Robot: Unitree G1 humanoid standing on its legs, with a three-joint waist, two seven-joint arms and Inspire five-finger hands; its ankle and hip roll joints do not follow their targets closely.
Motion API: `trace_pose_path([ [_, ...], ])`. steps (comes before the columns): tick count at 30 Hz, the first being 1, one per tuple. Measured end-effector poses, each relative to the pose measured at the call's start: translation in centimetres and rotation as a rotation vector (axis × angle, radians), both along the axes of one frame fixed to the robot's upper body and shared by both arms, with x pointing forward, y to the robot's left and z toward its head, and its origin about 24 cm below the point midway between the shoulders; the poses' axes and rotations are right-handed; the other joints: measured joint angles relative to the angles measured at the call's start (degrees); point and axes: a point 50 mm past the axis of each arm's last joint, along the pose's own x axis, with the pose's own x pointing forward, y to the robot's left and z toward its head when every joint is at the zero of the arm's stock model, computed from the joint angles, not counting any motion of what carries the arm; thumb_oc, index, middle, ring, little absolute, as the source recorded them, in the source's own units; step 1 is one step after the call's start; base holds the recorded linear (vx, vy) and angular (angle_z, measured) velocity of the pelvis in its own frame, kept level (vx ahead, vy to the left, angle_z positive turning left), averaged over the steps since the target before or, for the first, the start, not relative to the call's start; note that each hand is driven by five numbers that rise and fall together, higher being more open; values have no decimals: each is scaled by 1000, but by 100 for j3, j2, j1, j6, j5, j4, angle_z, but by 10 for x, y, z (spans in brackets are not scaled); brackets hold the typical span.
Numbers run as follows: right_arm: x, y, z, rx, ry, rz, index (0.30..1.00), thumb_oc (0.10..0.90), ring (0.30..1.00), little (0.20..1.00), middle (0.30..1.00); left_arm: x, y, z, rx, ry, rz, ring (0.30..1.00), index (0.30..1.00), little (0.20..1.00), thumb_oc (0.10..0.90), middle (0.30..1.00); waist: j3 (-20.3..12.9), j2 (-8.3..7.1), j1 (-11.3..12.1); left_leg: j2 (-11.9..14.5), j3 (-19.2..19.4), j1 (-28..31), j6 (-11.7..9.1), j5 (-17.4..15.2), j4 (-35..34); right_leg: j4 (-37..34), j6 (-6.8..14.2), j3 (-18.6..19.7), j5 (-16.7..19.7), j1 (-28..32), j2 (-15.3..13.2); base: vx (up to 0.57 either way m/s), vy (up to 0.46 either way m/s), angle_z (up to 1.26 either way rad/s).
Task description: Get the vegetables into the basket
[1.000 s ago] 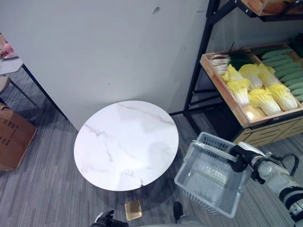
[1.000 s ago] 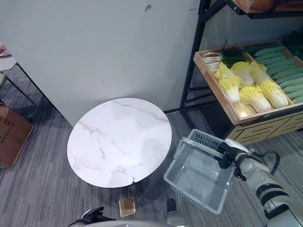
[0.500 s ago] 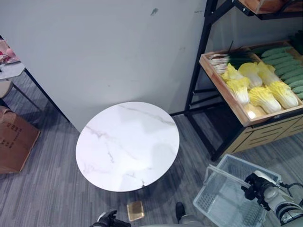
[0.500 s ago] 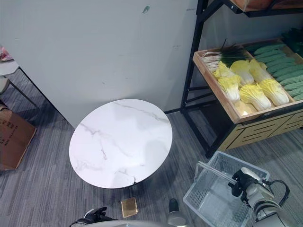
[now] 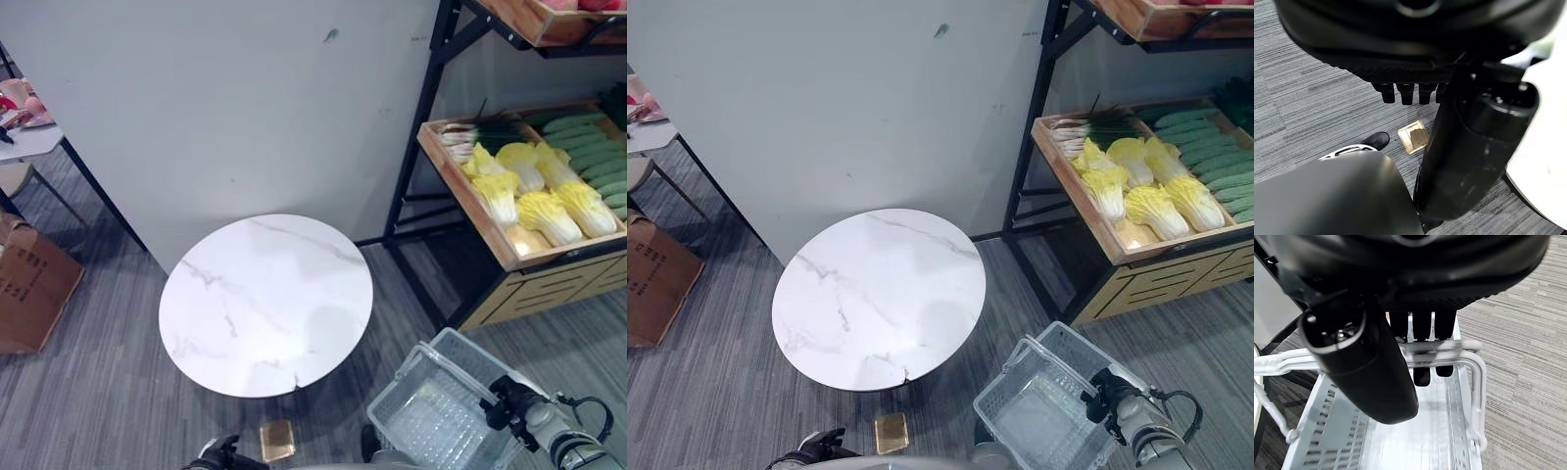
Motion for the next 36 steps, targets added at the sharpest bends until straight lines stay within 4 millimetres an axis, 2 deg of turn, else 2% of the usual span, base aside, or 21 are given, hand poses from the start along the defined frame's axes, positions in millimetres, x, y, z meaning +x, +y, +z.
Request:
trace_pose_path([
  [5,-13,11,-11,33,28,-2,300,400,300,300,300,-2,0,0,5,10,-29,1000,1000,1000,900,1000,-102,3,0,20,3,-5,33,8,0,-1,9,0,1,-6,5,14,-38,-1],
  [13,-19,12,-15,38,45,-7,300,400,300,300,300,-2,-1,0,3,9,-29,1000,1000,1000,900,1000,-109,26,6,37,-59,-47,2,6,1,-1,-2,-69,-6,-6,5,-10,-38,4],
  [14,-20,13,-15,39,46,-7,300,400,300,300,300,-2,-1,-1,3,10,-29,1000,1000,1000,900,1000,-139,79,8,42,-65,-49,11,13,0,-1,-2,-75,-6,-6,9,0,0,0],
  [15,-20,13,-16,41,47,-7,300,400,300,300,300,-2,-2,-1,2,10,-28,1000,1000,1000,900,1000,-108,29,10,44,-72,-51,-1,9,1,-1,-3,-80,-7,-7,12,0,0,0],
  [17,-20,14,-16,42,49,-8,300,400,300,300,300,-2,-2,-1,1,10,-28,1000,1000,1000,900,1000,-129,64,12,44,-72,-49,-6,8,0,-1,-3,-80,-7,-7,13,0,0,0],
  [29,-25,14,-19,43,63,-15,300,400,300,300,300,-1,0,0,9,5,-21,1000,1000,1000,900,1000,-80,-20,72,17,-70,-47,-11,5,0,-1,1,-108,-7,-1,-12,-10,39,1],
  [36,-34,12,-22,39,93,-38,300,400,300,300,300,4,4,2,20,-11,-24,1000,1000,1000,900,1000,-34,-162,173,-56,-182,-193,-14,36,0,0,25,-207,-14,-62,-90,-5,71,11],
])
